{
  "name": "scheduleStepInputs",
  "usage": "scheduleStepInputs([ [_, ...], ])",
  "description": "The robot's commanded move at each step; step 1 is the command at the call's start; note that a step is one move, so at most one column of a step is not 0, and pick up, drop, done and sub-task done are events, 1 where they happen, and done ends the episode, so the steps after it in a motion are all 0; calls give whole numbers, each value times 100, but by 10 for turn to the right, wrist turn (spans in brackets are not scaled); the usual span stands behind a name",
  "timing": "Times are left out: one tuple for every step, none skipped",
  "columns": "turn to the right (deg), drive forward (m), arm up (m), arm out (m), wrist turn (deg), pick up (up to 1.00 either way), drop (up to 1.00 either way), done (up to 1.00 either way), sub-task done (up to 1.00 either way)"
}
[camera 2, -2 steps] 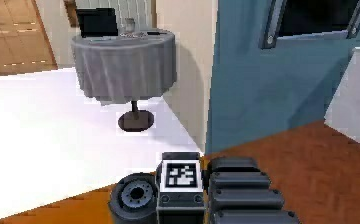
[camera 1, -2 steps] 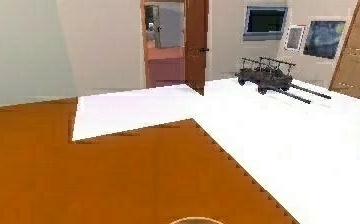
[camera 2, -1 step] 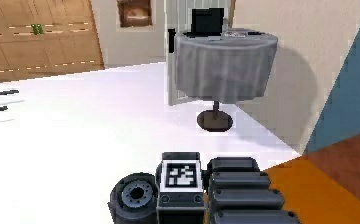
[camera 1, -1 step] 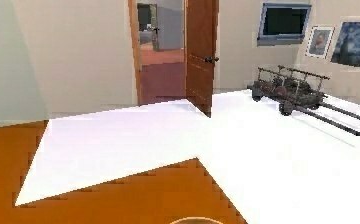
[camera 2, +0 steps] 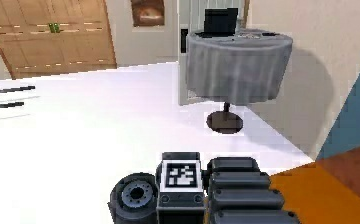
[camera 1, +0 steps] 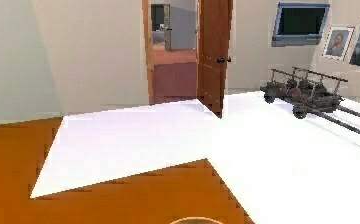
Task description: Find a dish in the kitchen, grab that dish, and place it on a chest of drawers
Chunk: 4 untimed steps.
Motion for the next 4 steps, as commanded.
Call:
scheduleStepInputs([
  [0, 100, 0, 0, 0, 0, 0, 0, 0],
  [0, 100, 0, 0, 0, 0, 0, 0, 0],
  [0, 100, 0, 0, 0, 0, 0, 0, 0],
  [0, 85, 0, 0, 0, 0, 0, 0, 0],
])
